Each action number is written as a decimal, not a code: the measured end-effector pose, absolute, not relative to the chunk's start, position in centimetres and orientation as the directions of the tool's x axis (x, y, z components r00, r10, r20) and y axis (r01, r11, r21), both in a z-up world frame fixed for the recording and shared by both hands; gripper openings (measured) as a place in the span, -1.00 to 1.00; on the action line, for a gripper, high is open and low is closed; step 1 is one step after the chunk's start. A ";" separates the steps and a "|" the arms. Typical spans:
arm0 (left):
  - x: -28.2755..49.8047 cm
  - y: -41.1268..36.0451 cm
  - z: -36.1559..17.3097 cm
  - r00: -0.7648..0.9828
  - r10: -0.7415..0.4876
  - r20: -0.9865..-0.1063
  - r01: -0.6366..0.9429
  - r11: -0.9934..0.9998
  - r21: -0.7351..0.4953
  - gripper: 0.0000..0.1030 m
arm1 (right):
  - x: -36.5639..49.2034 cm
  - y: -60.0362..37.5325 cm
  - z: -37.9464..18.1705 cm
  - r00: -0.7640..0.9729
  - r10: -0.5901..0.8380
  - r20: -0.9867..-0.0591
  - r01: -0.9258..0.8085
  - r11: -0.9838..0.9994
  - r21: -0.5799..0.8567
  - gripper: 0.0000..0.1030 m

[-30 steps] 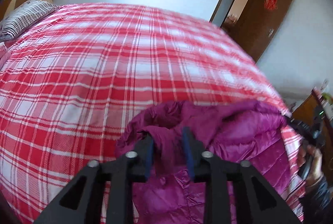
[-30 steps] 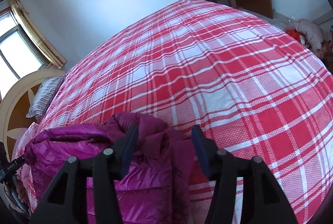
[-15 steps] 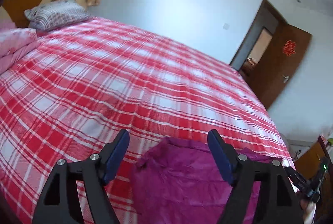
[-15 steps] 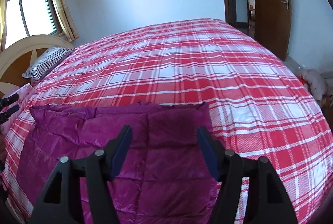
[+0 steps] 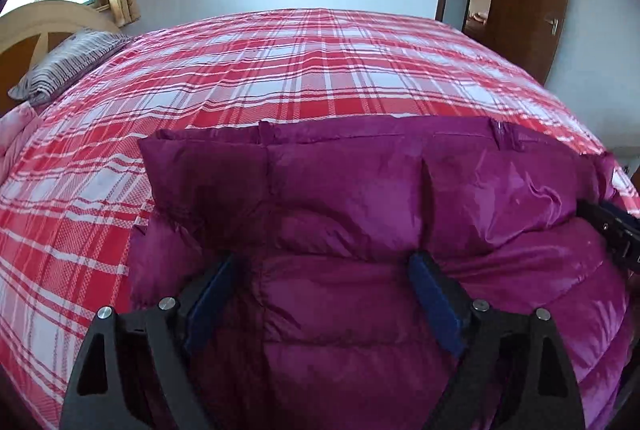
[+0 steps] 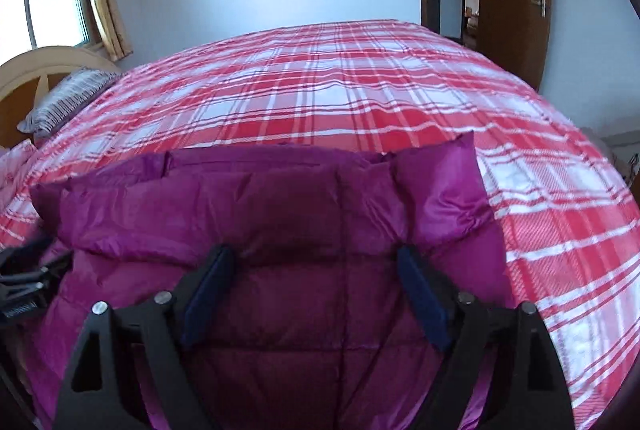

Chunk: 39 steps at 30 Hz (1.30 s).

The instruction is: Fold large clothes

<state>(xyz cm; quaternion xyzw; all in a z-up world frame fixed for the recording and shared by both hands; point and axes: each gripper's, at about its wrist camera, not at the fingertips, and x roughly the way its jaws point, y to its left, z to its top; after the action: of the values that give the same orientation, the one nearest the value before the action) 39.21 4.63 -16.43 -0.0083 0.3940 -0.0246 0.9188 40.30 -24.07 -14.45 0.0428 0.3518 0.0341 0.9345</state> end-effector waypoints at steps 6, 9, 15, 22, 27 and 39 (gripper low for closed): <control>39.9 4.9 -17.1 0.668 -0.067 -0.741 0.032 0.998 -0.061 0.81 | 41.0 -23.5 -15.4 0.722 0.067 -0.689 -0.023 0.997 0.073 0.69; 40.4 5.1 -17.4 0.655 -0.076 -0.752 0.032 0.997 -0.072 0.84 | 41.3 -23.2 -15.8 0.706 0.045 -0.707 -0.013 0.999 0.051 0.71; 40.2 4.6 -17.8 0.643 -0.053 -0.764 0.022 0.998 -0.050 0.88 | 41.6 -22.8 -16.3 0.687 0.015 -0.727 -0.003 1.000 0.017 0.76; 40.4 4.5 -18.0 0.638 -0.026 -0.770 0.007 1.000 -0.028 0.94 | 42.0 -22.5 -16.5 0.676 -0.006 -0.737 0.005 1.000 -0.003 0.80; 40.5 4.6 -18.0 0.636 -0.030 -0.771 0.006 0.999 -0.034 0.95 | 42.1 -22.3 -16.6 0.670 -0.018 -0.742 0.011 1.000 -0.014 0.82; 40.4 4.7 -18.0 0.644 -0.031 -0.765 0.004 0.999 -0.038 0.96 | 37.4 -19.8 -11.8 0.781 0.074 -0.620 -0.002 0.993 0.115 0.57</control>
<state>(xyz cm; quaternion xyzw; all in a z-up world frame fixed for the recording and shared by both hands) 40.38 4.74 -17.97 -0.0163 0.4220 -0.0097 0.9064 37.40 -19.85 -11.78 0.0540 0.3302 0.0201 0.9422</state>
